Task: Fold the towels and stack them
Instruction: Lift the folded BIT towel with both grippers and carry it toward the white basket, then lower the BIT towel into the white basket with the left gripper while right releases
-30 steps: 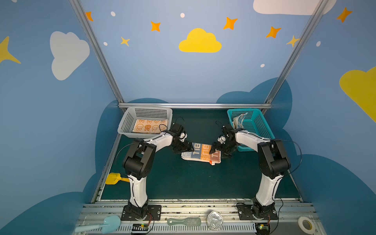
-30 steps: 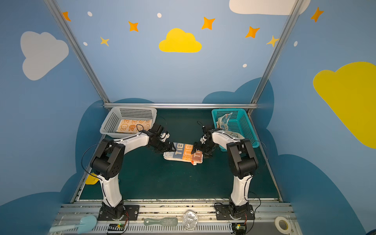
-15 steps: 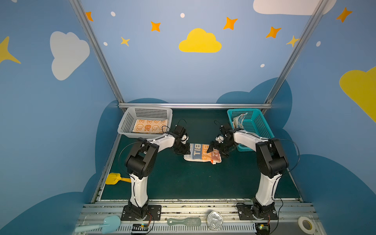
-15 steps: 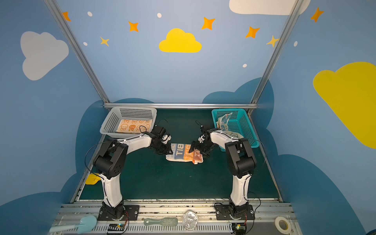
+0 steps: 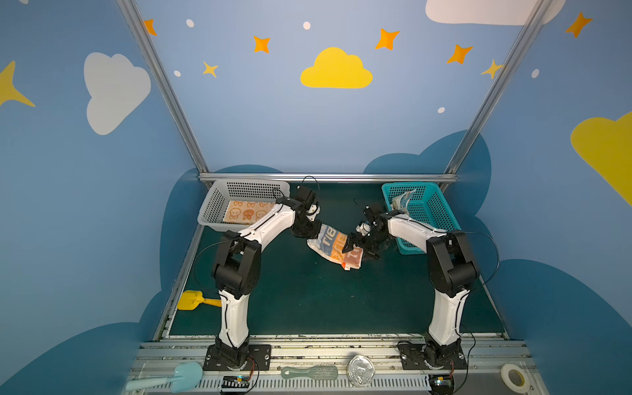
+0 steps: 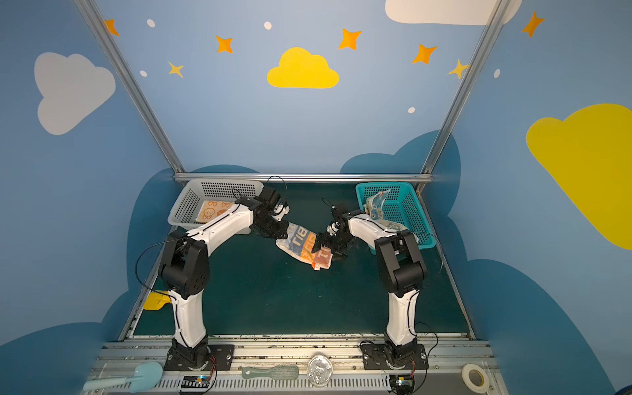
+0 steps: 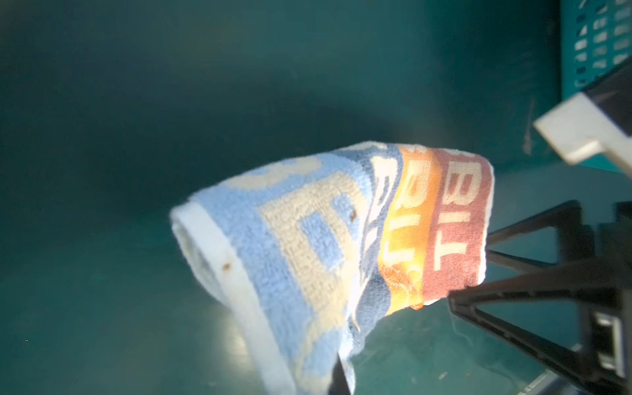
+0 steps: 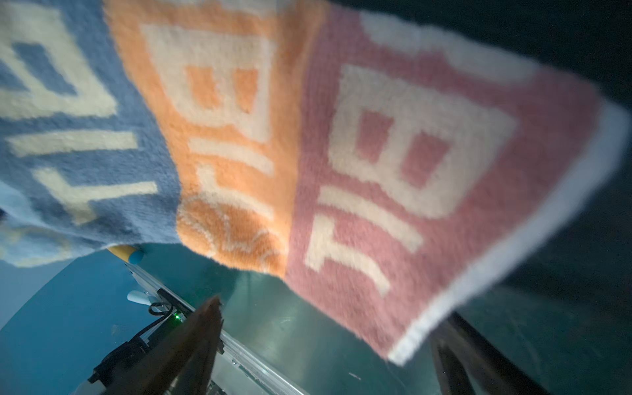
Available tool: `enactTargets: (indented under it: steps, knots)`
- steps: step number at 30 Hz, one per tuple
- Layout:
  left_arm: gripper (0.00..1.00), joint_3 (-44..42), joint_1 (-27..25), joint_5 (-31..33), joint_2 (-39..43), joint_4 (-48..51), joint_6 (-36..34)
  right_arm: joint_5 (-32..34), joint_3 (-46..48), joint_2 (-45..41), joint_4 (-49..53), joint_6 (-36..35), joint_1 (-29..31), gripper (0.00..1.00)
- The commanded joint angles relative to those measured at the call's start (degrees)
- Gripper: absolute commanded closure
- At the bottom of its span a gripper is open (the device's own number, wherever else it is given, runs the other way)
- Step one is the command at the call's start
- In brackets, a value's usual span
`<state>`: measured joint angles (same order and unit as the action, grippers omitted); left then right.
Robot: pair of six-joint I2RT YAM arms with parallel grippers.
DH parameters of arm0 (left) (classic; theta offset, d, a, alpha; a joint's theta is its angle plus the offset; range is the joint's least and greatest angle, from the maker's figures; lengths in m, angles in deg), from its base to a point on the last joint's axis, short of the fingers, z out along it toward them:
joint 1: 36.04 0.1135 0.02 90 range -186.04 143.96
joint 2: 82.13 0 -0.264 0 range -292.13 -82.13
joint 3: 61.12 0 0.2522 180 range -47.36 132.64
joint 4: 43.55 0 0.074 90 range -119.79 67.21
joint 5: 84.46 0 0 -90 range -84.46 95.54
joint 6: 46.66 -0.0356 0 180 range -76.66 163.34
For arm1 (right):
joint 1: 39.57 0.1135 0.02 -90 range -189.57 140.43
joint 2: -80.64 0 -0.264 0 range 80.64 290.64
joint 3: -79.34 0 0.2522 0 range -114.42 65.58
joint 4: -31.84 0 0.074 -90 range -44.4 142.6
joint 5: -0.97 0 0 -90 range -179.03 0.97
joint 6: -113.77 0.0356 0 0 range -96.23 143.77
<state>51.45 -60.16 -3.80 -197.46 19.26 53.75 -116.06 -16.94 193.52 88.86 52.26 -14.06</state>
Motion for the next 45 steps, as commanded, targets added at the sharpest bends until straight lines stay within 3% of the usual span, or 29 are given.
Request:
enactTargets:
  steps: [1, 11, 18, 28, 36, 45]
  knots:
    - [0.97, 7.2, 1.5, 7.7, -2.2, 13.3, -7.8, 1.5, -6.1, 0.2, 4.6, -2.1, 0.8, 0.08]
    - [0.97, 28.8, 7.6, 20.1, -6.7, 21.0, -14.8, 1.8, -27.3, 6.3, 11.7, -3.2, 3.8, 0.08]
    - [0.97, 40.5, 13.6, 21.7, -10.3, 20.8, -18.4, 2.2, -39.6, 12.0, 14.6, -3.6, 6.1, 0.08]
    - [0.97, 38.0, 23.4, 14.2, -10.7, 15.5, -26.2, 0.4, -51.7, 19.9, 13.6, -5.2, 8.0, 0.08]
    - [0.97, 35.0, 27.1, 14.8, -13.4, 11.2, -29.4, 1.0, -52.8, 22.2, 5.9, -4.9, 9.6, 0.08]
    - [0.97, 30.7, 30.3, 13.7, -15.6, 7.8, -32.9, 1.3, -54.9, 24.9, 4.9, -3.9, 10.2, 0.07]
